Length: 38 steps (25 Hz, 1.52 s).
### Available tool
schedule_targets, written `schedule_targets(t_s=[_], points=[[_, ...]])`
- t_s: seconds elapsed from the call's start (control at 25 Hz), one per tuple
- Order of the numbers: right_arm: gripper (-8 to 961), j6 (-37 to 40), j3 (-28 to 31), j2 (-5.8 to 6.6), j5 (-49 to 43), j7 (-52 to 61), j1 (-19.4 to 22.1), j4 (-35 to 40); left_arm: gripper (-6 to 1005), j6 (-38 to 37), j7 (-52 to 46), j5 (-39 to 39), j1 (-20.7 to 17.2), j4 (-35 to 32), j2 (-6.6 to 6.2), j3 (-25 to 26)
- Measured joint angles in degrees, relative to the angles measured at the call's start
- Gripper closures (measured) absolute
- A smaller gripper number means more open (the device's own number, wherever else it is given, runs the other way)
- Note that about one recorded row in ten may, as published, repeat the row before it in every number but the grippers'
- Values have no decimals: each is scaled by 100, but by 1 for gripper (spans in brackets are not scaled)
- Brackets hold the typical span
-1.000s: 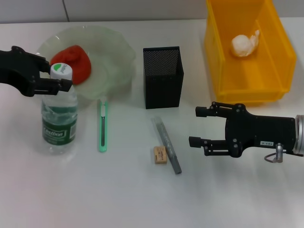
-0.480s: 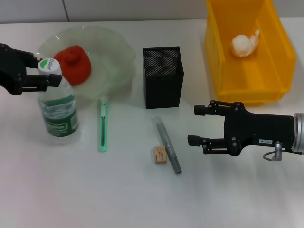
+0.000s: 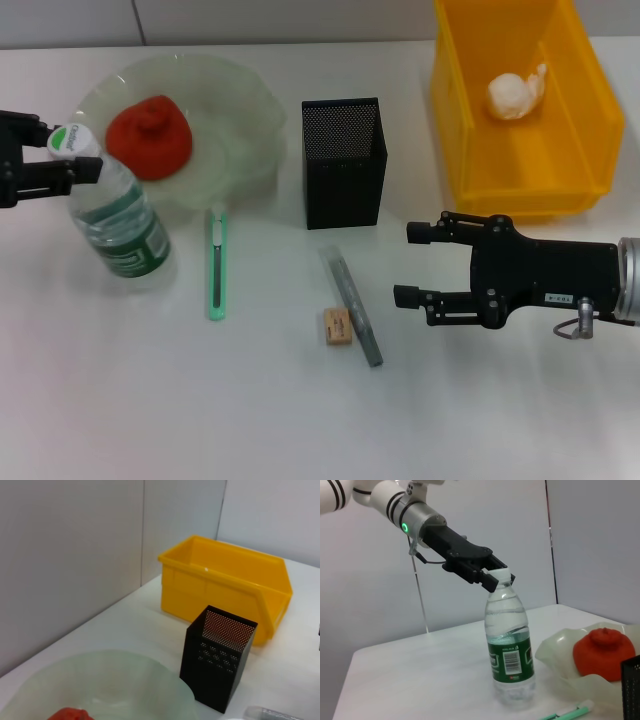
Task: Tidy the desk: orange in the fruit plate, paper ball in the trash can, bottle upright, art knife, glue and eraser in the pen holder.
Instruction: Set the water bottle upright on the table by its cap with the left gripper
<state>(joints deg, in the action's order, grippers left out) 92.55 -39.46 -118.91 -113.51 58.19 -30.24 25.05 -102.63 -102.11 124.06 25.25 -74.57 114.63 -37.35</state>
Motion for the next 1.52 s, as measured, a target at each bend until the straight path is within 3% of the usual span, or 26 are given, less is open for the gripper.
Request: schedule_targets(t_s=[0.92,1.52], points=[[162,97,-18,0,-22,-23,-49,-44,553,213,378,-41,-166,264,24,547],[162,107,-18,0,-26,-35,-67,-44,554,572,460,-42,-187,435,-8,571]])
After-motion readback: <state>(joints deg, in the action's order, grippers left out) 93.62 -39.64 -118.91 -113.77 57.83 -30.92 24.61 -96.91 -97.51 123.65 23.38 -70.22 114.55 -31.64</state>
